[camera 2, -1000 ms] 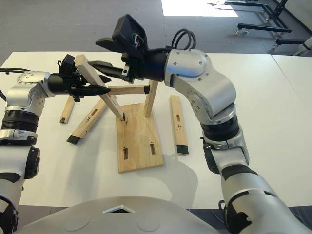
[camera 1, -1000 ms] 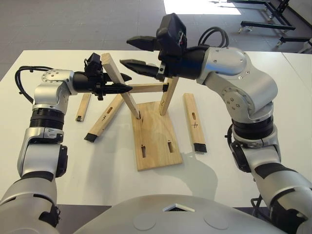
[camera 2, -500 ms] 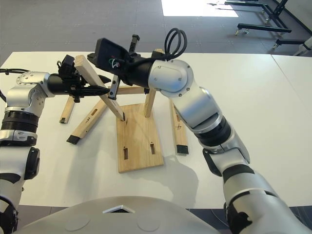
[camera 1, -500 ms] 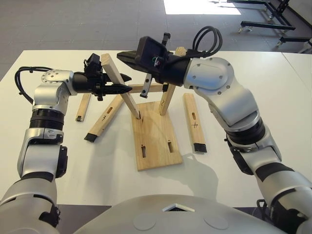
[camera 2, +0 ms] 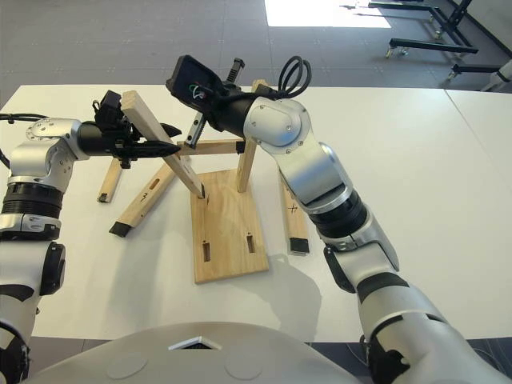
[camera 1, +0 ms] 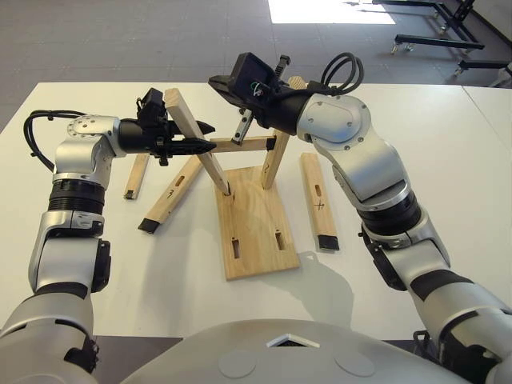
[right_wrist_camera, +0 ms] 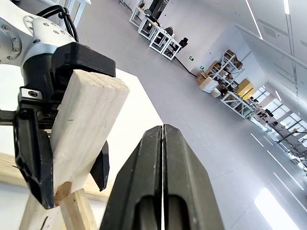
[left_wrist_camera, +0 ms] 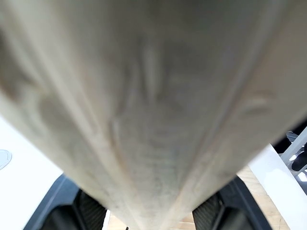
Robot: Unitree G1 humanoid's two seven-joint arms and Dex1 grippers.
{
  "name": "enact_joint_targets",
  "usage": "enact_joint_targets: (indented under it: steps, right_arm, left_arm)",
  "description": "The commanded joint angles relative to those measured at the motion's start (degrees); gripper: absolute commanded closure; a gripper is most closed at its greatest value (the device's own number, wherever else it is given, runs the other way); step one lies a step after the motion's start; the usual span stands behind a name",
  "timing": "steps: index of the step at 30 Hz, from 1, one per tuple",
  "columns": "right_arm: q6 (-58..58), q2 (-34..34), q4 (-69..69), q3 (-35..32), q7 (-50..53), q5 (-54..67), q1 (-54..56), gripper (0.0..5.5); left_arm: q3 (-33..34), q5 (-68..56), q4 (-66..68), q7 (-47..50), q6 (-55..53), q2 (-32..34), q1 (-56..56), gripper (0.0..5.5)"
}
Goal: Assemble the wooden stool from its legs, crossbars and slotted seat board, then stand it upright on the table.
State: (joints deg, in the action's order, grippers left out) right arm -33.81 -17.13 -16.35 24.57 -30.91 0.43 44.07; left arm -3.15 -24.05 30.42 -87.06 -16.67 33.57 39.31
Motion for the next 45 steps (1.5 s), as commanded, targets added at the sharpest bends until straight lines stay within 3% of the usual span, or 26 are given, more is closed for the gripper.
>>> enact_joint_targets:
  steps: [1,15,45]
  right_arm:
    - [1.6,-1.5,-0.3,2.1,-0.5,-3.3,-1.5,5.48]
    - [9.4,-4.3,0.8,5.8,-1.6,-12.8,-5.9,5.48]
    - [17.2,-4.0,6.8,6.4,-3.1,-21.5,-11.1,5.48]
  left_arm:
    - [-0.7,1.4,0.3,0.0,-0.8,0.2,0.7,3.48]
    - [-1.0,2.1,2.0,0.2,-1.1,-1.0,1.8,3.48]
    - [-2.5,4.9,4.4,1.5,-1.9,-0.8,4.0,3.48]
